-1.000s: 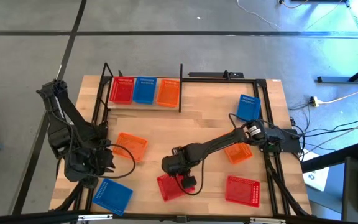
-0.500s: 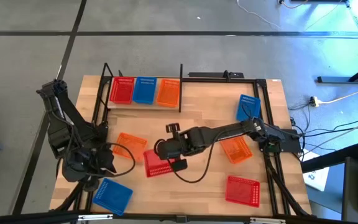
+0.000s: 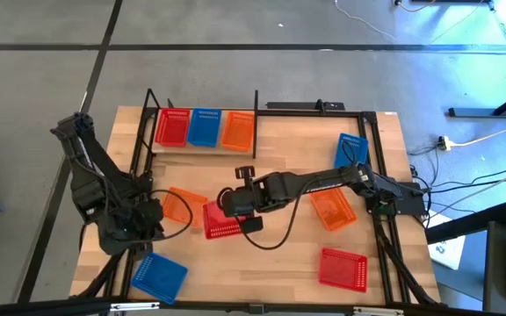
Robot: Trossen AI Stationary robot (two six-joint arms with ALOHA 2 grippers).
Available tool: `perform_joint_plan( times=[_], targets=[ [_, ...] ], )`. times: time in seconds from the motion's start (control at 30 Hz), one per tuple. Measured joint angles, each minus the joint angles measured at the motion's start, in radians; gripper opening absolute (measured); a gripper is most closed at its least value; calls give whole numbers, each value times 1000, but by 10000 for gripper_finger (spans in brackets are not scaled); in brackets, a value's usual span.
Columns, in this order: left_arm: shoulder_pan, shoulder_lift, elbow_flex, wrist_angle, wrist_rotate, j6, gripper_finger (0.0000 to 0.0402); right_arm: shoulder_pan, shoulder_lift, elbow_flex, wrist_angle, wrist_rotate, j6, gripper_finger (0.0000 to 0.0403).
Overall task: Stack baskets on shelf by color
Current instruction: Stack the left red bin on the red bin on the shelf
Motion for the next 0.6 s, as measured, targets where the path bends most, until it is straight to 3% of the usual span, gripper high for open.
perform_joint_plan(
  times=[0.17, 0.33, 0.6],
  targets=[
    [59, 0, 0, -11, 44, 3, 67, -3, 0, 0, 1, 6, 0, 0],
    [101, 0, 0, 7, 79, 108, 64, -5, 0, -1, 1, 6, 0, 0],
    [108, 0, 0, 4, 59, 139, 23, -4, 0, -1, 1, 6, 0, 0]
  ],
)
